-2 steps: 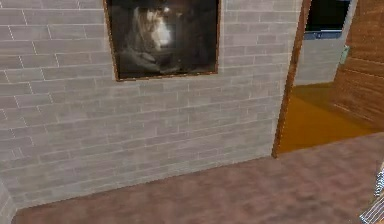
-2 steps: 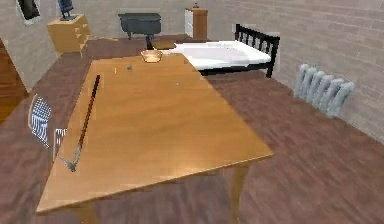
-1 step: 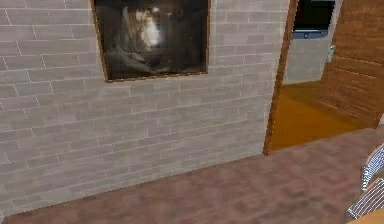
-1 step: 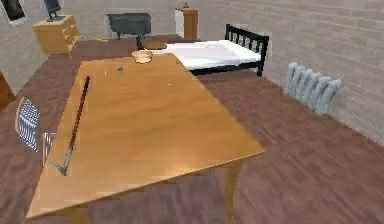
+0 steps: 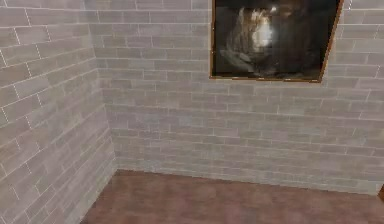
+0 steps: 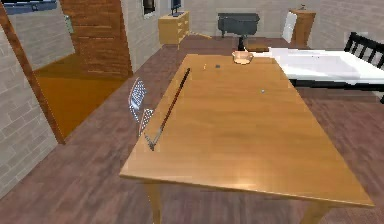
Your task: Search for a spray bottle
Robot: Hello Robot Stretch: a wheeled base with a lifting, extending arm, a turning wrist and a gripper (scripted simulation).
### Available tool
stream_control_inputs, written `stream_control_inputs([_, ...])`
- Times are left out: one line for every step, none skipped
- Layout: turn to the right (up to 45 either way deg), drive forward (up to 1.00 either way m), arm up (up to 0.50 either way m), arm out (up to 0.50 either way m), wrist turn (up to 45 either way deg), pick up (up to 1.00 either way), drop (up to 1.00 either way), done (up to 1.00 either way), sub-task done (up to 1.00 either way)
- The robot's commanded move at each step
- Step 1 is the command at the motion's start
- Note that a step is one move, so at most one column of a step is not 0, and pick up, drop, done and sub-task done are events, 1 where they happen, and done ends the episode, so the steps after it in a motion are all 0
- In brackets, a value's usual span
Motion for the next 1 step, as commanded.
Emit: stream_control_inputs([0.0,0.60,0.00,0.00,0.0,0.00,0.00,0.00,0.00])
